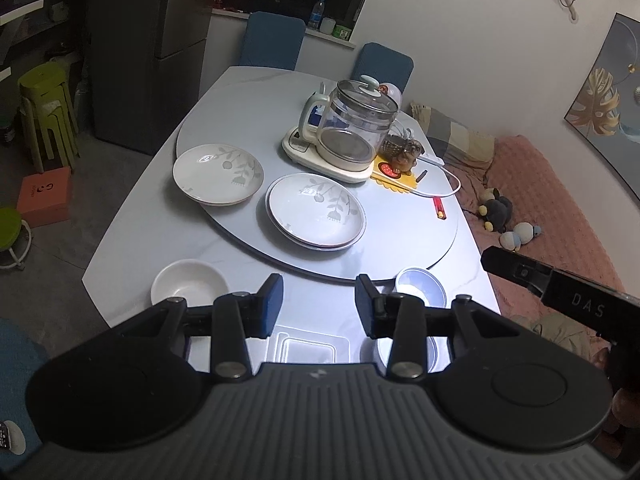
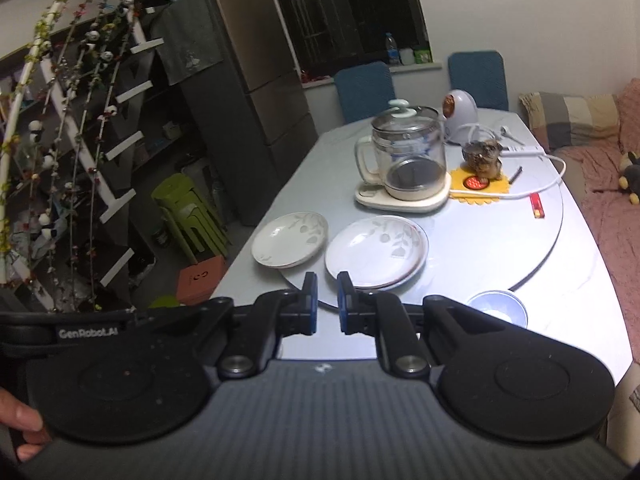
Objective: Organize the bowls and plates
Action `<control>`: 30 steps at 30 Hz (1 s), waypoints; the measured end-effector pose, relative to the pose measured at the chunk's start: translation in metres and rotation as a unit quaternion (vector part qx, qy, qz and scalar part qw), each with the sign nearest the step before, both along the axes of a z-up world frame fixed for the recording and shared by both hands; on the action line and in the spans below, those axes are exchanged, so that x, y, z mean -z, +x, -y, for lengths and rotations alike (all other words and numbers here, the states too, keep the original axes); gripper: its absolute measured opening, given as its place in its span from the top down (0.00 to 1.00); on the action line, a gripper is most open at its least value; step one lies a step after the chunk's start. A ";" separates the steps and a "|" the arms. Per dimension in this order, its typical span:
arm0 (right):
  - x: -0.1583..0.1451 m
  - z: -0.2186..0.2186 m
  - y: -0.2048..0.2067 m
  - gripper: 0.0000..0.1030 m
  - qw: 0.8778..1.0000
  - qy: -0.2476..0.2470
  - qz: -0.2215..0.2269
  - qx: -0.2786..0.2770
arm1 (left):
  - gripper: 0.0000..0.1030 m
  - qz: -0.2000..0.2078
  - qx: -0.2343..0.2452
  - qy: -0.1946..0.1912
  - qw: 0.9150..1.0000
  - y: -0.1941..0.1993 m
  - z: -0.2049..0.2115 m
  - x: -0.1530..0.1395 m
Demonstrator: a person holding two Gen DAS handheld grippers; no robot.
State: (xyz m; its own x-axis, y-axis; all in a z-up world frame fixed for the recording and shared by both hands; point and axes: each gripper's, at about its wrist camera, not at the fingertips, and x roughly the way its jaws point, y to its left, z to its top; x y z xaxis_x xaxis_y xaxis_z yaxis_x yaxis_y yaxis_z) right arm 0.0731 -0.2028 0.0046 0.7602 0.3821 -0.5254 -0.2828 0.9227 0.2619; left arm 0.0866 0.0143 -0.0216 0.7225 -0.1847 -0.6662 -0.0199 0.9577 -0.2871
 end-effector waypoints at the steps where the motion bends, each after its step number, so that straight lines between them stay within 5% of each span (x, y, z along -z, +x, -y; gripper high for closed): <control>1: -0.001 -0.005 -0.004 0.86 1.000 -0.005 0.007 -0.003 | 0.52 0.000 -0.001 -0.001 1.000 -0.005 -0.003 -0.001; 6: -0.008 -0.023 -0.015 0.78 1.000 -0.010 0.023 0.005 | 0.33 0.002 -0.013 0.022 1.000 -0.021 -0.022 -0.005; 7: -0.007 -0.026 -0.017 0.70 1.000 -0.009 0.023 0.006 | 0.30 -0.001 -0.016 0.030 0.999 -0.023 -0.026 -0.004; 9: -0.002 -0.031 -0.018 0.32 1.000 -0.014 0.018 0.011 | 0.20 -0.007 -0.024 0.037 0.999 -0.027 -0.035 -0.004; 11: 0.001 -0.033 -0.020 0.20 1.000 -0.009 0.010 0.011 | 0.12 -0.005 -0.029 0.037 0.999 -0.029 -0.044 -0.003; 20: 0.028 -0.041 -0.045 0.18 0.999 -0.017 -0.028 0.032 | 0.06 -0.005 -0.033 0.049 0.998 -0.038 -0.055 0.000; 30: 0.028 -0.057 -0.043 0.18 0.999 -0.022 -0.020 0.032 | 0.06 -0.002 -0.028 0.044 0.999 -0.032 -0.067 0.001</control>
State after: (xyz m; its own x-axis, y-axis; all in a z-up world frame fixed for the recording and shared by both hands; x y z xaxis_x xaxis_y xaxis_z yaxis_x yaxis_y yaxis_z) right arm 0.0305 -0.1459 -0.0234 0.7610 0.3095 -0.5702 -0.2132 0.9494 0.2308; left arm 0.0551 0.0814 -0.0228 0.7269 -0.0850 -0.6815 -0.0755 0.9764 -0.2022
